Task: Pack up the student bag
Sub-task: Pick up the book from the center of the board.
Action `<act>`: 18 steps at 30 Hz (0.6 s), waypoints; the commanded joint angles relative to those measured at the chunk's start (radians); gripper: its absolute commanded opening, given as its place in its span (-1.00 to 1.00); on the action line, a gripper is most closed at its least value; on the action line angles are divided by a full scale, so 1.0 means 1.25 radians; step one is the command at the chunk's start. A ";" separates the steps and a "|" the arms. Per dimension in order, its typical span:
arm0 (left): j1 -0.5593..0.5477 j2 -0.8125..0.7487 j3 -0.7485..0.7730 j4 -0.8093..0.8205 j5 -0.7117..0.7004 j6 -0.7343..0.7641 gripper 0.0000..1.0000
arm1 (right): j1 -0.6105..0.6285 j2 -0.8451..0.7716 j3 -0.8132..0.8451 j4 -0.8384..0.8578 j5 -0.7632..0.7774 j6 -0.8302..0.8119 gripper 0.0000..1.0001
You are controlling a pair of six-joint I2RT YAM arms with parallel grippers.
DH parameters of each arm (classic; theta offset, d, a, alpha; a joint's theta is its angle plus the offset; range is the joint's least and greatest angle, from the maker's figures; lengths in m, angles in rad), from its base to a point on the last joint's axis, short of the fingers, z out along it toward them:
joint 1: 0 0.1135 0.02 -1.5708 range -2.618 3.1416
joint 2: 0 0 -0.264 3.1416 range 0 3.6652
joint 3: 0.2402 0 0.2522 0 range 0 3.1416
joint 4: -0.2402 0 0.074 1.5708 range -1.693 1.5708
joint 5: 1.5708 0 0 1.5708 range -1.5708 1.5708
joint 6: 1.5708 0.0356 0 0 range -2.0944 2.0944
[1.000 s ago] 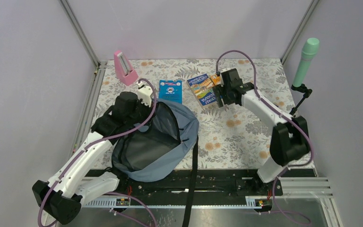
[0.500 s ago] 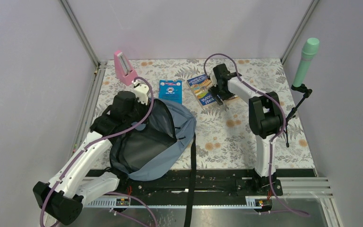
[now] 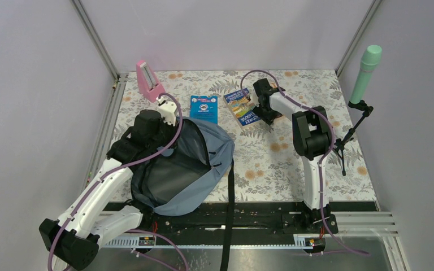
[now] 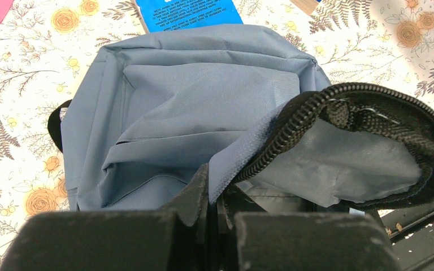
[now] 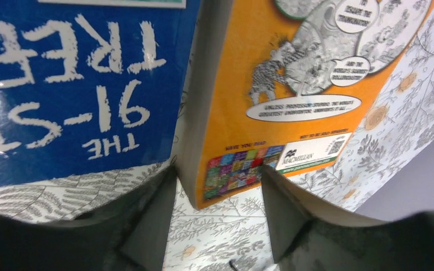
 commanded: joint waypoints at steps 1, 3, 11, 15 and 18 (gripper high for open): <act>0.012 -0.018 0.012 0.082 -0.049 -0.006 -1.00 | -0.012 0.016 0.009 0.044 0.025 -0.057 0.11; 0.013 -0.016 0.011 0.084 -0.049 -0.007 -1.00 | -0.013 0.012 0.003 0.052 0.010 -0.065 -0.24; 0.015 -0.007 0.011 0.084 -0.046 -0.008 -1.00 | -0.013 -0.057 -0.038 0.134 -0.001 -0.059 -1.00; 0.017 -0.009 0.011 0.084 -0.041 -0.008 -1.00 | -0.013 -0.130 -0.067 0.150 0.031 0.020 -1.00; 0.017 -0.013 0.009 0.086 -0.036 -0.008 -1.00 | -0.012 -0.210 -0.109 0.151 0.015 0.104 -1.00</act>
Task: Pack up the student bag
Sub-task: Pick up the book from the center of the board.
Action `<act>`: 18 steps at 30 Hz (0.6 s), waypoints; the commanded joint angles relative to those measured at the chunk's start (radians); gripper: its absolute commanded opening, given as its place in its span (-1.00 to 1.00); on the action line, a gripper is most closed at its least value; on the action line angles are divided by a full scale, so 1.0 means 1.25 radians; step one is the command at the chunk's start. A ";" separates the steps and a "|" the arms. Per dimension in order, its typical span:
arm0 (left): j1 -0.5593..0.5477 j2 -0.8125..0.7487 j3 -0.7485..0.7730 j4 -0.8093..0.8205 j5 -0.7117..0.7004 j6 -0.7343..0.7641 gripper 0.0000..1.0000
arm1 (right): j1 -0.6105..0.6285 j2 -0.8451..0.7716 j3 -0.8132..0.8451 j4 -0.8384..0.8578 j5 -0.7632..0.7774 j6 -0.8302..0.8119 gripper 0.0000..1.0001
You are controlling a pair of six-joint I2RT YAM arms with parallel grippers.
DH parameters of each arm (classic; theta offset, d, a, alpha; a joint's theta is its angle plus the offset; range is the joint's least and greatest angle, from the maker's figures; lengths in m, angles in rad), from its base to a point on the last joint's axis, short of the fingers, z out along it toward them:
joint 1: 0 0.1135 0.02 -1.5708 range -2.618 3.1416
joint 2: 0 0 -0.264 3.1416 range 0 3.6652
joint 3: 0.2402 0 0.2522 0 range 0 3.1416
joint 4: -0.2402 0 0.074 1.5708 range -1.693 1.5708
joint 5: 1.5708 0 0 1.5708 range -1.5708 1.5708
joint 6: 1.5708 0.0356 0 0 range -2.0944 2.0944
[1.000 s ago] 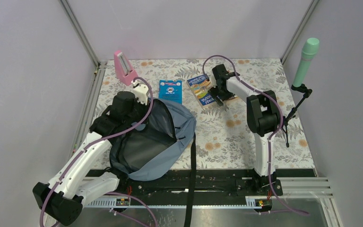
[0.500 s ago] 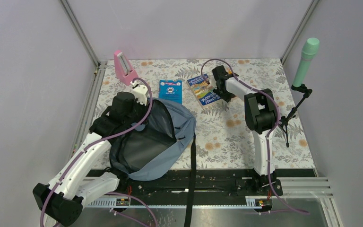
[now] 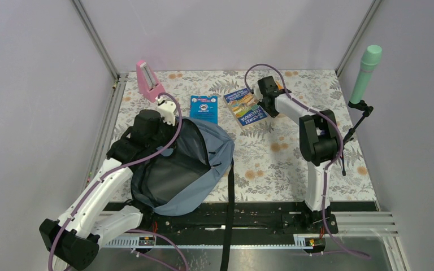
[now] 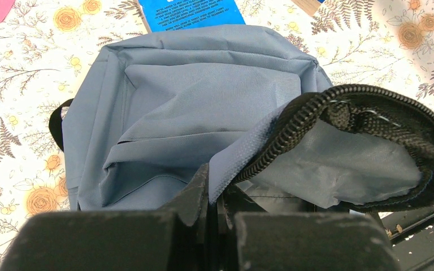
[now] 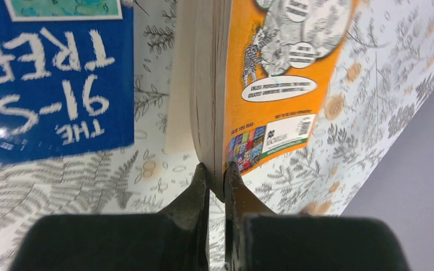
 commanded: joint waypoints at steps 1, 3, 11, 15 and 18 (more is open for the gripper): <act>0.011 -0.014 0.009 0.086 -0.034 -0.005 -0.92 | -0.004 -0.166 -0.049 0.023 -0.016 0.136 -1.00; 0.012 -0.015 0.009 0.087 -0.031 -0.009 -0.72 | -0.004 -0.220 -0.087 0.023 -0.037 0.183 -1.00; 0.011 -0.021 0.014 0.113 0.054 -0.035 0.85 | -0.003 -0.454 -0.254 0.011 -0.245 0.357 -1.00; 0.012 -0.041 0.024 0.184 0.158 -0.130 0.91 | -0.003 -0.557 -0.326 0.010 -0.321 0.421 -1.00; 0.011 -0.043 0.018 0.276 0.217 -0.244 0.91 | -0.002 -0.631 -0.376 0.012 -0.369 0.450 -1.00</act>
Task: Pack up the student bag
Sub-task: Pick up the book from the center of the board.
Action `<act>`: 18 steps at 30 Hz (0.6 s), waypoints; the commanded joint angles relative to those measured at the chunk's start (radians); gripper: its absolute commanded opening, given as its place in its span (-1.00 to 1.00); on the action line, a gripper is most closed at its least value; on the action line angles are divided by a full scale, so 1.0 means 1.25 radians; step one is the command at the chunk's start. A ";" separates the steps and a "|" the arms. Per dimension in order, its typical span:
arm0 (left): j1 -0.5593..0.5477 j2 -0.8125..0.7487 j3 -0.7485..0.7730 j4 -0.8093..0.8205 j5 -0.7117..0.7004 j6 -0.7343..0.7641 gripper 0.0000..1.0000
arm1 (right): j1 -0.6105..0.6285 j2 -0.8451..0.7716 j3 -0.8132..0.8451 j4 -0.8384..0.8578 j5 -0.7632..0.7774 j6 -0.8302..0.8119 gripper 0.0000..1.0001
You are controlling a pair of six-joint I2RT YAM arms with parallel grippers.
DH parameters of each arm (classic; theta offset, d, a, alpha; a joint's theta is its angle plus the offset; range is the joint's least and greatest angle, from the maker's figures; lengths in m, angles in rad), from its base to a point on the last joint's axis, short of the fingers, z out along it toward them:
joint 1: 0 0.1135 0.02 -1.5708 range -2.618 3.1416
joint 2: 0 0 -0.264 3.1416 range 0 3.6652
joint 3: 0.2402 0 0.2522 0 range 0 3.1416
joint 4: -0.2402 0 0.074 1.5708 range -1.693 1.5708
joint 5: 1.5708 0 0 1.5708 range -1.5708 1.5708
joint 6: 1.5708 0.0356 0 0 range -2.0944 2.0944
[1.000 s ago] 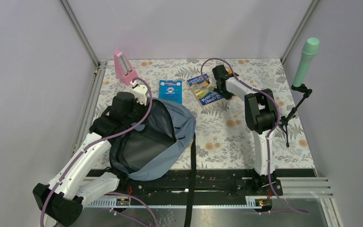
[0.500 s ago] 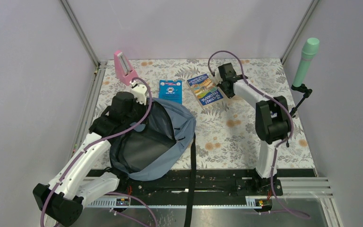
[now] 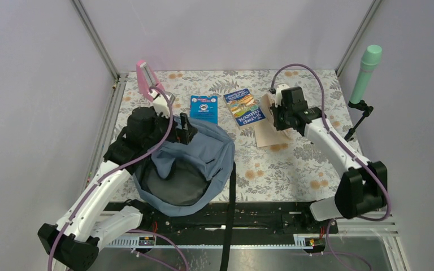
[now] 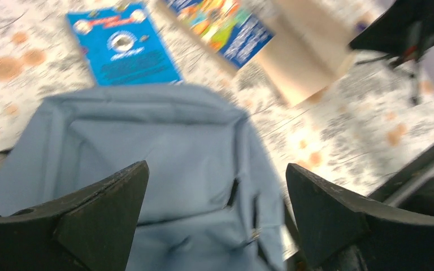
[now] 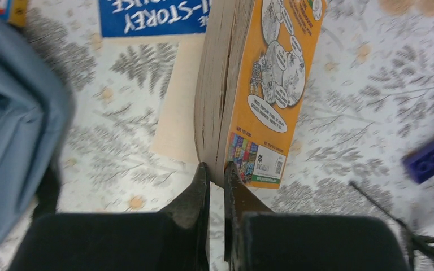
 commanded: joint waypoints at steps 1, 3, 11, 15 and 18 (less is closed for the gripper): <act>-0.001 -0.019 0.012 0.228 0.132 -0.190 0.92 | 0.000 -0.127 -0.053 0.030 -0.122 0.105 -1.00; -0.011 0.005 -0.004 0.310 0.152 -0.289 0.92 | 0.000 -0.171 -0.092 0.049 -0.148 0.136 -1.00; -0.139 0.290 0.033 0.499 0.144 -0.523 0.92 | 0.011 -0.337 -0.273 0.185 -0.230 0.271 -1.00; -0.173 0.443 0.050 0.623 0.167 -0.627 0.92 | 0.028 -0.385 -0.320 0.225 -0.234 0.303 -1.00; -0.193 0.540 0.076 0.676 0.178 -0.672 0.93 | 0.043 -0.402 -0.339 0.233 -0.230 0.308 -1.00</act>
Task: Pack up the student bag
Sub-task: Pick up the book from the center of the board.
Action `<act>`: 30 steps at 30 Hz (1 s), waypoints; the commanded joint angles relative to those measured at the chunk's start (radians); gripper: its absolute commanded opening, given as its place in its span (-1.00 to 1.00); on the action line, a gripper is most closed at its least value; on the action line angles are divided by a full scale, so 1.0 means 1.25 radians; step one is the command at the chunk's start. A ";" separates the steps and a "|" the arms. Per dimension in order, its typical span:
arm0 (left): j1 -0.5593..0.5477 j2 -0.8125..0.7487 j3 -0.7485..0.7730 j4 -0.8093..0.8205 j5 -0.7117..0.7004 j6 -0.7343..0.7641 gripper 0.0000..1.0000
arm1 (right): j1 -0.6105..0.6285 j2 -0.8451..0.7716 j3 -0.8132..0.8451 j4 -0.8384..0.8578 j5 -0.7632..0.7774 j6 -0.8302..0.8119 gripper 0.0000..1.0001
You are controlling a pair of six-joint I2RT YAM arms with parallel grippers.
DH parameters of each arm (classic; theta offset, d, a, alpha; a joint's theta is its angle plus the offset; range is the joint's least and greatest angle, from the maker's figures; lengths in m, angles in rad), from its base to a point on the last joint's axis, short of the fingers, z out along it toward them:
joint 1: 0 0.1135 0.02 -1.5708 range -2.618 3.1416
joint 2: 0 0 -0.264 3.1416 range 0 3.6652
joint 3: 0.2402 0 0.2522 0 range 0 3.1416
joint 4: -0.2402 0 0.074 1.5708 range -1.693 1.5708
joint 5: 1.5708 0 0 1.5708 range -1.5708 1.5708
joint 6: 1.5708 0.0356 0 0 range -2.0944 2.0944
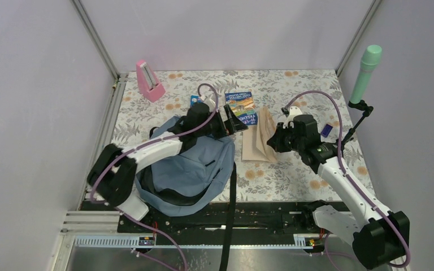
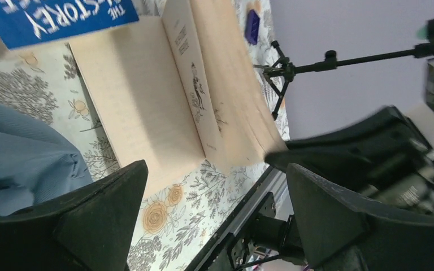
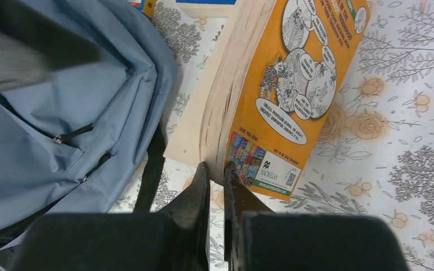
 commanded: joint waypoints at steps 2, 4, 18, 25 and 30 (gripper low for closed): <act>-0.031 0.117 0.058 0.220 0.057 -0.159 0.94 | 0.033 -0.048 -0.019 0.113 -0.041 0.044 -1.00; -0.037 0.160 0.056 0.310 0.069 -0.208 0.98 | 0.041 -0.047 -0.029 0.122 -0.038 0.047 -1.00; -0.061 0.327 0.190 0.205 0.089 -0.139 0.98 | 0.113 0.000 -0.035 0.163 -0.037 0.048 -1.00; -0.063 0.390 0.264 0.108 0.100 -0.082 0.73 | 0.132 -0.005 -0.027 0.143 -0.018 0.024 -1.00; -0.064 0.414 0.285 0.097 0.117 -0.072 -0.26 | 0.132 -0.022 -0.017 0.111 0.003 0.015 -0.61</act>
